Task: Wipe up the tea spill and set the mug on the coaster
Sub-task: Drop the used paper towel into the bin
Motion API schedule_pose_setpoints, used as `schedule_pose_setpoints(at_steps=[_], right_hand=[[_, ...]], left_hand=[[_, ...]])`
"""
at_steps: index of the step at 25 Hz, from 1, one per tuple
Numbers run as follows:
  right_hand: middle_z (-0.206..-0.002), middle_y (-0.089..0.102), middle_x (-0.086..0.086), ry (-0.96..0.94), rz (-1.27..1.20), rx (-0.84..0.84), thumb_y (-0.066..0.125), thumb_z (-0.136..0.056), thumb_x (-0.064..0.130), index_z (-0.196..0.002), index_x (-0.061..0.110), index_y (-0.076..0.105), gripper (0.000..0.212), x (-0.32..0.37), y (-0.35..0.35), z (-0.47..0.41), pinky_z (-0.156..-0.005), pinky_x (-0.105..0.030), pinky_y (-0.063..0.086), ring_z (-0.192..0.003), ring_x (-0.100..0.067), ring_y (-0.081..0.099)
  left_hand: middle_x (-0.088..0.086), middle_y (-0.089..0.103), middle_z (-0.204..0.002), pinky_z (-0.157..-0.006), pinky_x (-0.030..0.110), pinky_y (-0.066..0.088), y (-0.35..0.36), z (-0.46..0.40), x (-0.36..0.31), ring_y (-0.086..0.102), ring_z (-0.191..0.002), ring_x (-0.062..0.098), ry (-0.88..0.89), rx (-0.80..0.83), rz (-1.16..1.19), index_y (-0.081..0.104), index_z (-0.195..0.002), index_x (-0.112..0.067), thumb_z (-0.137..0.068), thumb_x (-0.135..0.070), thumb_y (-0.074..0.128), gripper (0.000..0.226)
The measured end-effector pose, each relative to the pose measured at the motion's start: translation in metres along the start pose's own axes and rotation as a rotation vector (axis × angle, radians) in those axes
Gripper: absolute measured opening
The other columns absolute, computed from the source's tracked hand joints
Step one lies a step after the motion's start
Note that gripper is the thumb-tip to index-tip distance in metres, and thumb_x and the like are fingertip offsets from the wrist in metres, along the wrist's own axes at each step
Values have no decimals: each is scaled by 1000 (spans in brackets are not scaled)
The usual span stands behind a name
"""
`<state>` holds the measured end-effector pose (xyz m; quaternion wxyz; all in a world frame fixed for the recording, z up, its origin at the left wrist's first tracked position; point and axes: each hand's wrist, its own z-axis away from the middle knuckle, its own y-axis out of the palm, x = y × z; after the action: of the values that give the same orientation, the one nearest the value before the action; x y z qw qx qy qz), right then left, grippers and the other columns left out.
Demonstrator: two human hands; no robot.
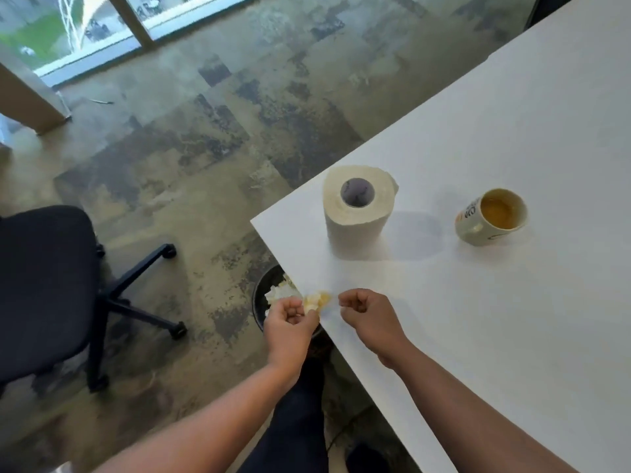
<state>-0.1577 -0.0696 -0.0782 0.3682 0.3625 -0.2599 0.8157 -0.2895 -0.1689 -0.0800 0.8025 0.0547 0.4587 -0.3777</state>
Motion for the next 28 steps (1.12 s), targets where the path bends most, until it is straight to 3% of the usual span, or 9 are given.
schedule_pose_setpoints(at_steps=[3,7,10,12,15,18,22,25,28], right_hand=[[-102,72,12,-25,169,-24,61,-87,5,-105,25,72,29,-2,7,-15,-81,-16,49,-94,-3,66],[-95,72,14,-21,267,-42,62,-85,5,-94,36,69,33,-4,10,-24,-78,-17,51,-86,1,67],[-92,73,13,-33,302,-51,63,-85,5,-92,36,71,33,-7,8,-26,-75,-17,50,-82,3,67],[-93,73,13,-35,309,-54,62,-85,4,-94,33,72,32,-7,9,-27,-75,-16,50,-83,0,67],[-93,73,14,-46,321,-59,61,-86,4,-97,32,72,31,-6,10,-22,-71,-8,47,-83,4,66],[-95,73,14,-55,322,-47,60,-87,4,-99,30,72,31,-7,9,-17,-69,-4,46,-84,7,65],[-101,73,15,-72,316,-18,60,-92,4,-104,29,72,30,-6,5,-13,-77,-6,48,-90,3,67],[-103,72,16,-75,300,-12,61,-93,5,-108,26,73,29,-9,0,-13,-82,-8,49,-93,4,66],[-107,72,10,-86,274,-15,59,-94,4,-112,21,73,29,-13,-6,-9,-91,-14,51,-97,1,66]], left_hand=[[1,69,-95,-65,22,50,-19,-32,18,66,-84,13,-135,-196,-31,62,-96,-27,-81,-19,82,25],[1,69,-95,-73,32,55,-33,-78,42,66,-86,17,-284,-203,-27,63,-98,-21,-81,-27,84,28],[-1,68,-98,-70,30,50,-38,-103,57,63,-88,17,-351,-220,-37,63,-98,-20,-82,-31,81,26],[0,68,-105,-77,31,52,-42,-111,64,63,-95,20,-367,-213,-84,66,-103,-20,-87,-24,75,19],[0,70,-104,-84,34,54,-38,-104,64,65,-96,19,-266,-133,-121,69,-100,-22,-93,-16,66,9],[-6,70,-92,-71,27,51,-26,-82,41,66,-88,14,-77,-64,-132,67,-90,-28,-95,-15,62,15],[-9,63,-73,-60,22,50,-1,-58,7,57,-65,4,193,18,-159,63,-84,-30,-95,-26,62,12],[-10,65,-83,-69,25,55,13,-52,-4,60,-74,5,282,115,-306,66,-99,-30,-97,-27,64,4],[-10,66,-95,-79,27,51,17,-53,-4,61,-86,11,384,126,-499,70,-116,-19,-98,-20,65,20]])
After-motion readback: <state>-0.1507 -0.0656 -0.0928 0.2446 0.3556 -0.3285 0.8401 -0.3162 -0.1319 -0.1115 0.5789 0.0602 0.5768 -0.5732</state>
